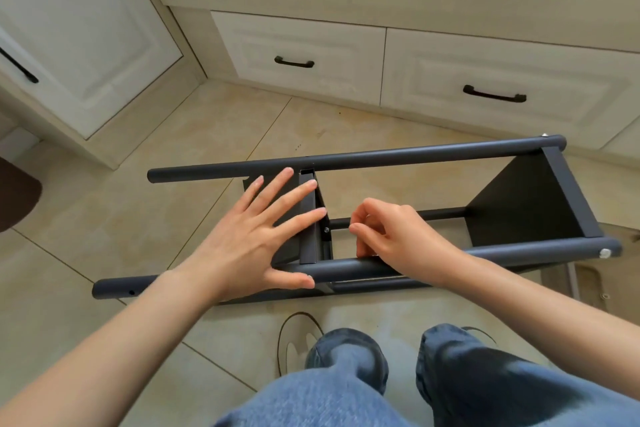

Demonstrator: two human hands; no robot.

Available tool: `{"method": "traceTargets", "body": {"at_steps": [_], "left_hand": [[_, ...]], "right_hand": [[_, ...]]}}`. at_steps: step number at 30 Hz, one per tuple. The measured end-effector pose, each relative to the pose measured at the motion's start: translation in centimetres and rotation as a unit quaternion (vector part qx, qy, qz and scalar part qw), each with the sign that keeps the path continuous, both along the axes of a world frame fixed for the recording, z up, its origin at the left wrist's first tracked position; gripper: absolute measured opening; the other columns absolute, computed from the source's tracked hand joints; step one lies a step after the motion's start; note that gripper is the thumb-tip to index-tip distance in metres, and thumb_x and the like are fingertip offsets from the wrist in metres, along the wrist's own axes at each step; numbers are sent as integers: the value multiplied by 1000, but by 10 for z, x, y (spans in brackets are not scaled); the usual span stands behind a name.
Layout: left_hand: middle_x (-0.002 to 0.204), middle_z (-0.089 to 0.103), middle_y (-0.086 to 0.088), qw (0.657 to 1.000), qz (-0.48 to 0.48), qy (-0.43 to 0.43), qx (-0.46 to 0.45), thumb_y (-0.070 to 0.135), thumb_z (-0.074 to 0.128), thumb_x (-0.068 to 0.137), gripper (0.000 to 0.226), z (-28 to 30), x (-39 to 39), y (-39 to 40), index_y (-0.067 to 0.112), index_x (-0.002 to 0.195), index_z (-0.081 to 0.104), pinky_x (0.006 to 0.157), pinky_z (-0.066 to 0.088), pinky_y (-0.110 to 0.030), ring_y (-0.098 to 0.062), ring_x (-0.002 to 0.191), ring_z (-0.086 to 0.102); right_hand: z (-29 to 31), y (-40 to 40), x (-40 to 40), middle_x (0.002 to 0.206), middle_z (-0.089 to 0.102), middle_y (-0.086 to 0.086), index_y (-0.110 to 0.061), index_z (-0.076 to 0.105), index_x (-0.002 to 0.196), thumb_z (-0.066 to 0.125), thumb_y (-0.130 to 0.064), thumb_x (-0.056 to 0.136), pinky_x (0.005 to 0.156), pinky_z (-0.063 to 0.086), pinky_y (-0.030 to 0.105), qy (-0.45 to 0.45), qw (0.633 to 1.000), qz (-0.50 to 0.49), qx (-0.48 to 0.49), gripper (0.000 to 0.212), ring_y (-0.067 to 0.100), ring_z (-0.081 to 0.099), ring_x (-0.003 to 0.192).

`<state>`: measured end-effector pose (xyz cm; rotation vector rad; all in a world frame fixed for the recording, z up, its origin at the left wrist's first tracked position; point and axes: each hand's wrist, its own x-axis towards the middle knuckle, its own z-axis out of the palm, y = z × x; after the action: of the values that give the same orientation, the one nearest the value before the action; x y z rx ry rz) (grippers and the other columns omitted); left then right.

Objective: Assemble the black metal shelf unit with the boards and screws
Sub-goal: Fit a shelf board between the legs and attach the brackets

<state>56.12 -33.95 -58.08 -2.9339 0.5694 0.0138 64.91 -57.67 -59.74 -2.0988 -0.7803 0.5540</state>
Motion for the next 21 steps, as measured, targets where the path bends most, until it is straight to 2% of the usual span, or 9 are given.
{"method": "traceTargets", "body": {"at_steps": [2,6,11,14,17,19,21], "left_hand": [[169,6,-1,1000,-3,25,10,88,28,81,95,0,8,4,31,157,31,125,6,-52,-26,156,-8],[166,18,-1,1000,6,26,-16,90,31,79,96,-3,10,3,27,150,46,124,14,-55,-25,156,4],[168,15,3,996,24,32,-80,90,37,77,95,-13,4,3,29,149,46,125,10,-53,-21,156,4],[168,9,8,993,37,48,-103,90,37,77,94,-15,2,3,33,151,41,124,13,-55,-19,156,3],[168,5,11,989,50,58,-129,89,38,77,92,-16,0,2,35,152,38,123,15,-56,-18,156,5],[168,7,12,986,52,56,-145,88,42,77,91,-18,-2,1,36,151,37,122,19,-58,-19,155,10],[168,10,11,984,49,48,-167,85,47,77,89,-20,-4,1,35,150,37,120,24,-59,-20,154,18]], "right_hand": [[-1,0,1,73,68,-3,-19,57,98,53,-26,100,74,56,33,-11,1000,4,-6,8,8,65,70],[-3,-3,3,71,67,-3,-21,57,100,53,-29,99,72,57,29,-15,1000,-12,-20,9,6,65,69],[-2,-2,4,72,67,-5,-25,60,96,56,-32,97,70,53,20,14,998,-11,-63,8,0,63,71],[0,0,9,75,71,-3,-22,65,94,60,-31,95,72,55,21,66,994,-10,-81,10,2,66,73],[3,2,14,77,74,2,-16,69,93,65,-25,93,70,57,20,158,985,-31,-55,10,8,70,72],[4,5,18,78,75,3,-12,70,93,66,-19,92,70,59,21,217,975,-31,-39,9,13,72,73],[4,8,22,81,77,3,-10,70,94,67,-16,91,76,60,25,257,965,-5,-45,7,16,74,79]]}}
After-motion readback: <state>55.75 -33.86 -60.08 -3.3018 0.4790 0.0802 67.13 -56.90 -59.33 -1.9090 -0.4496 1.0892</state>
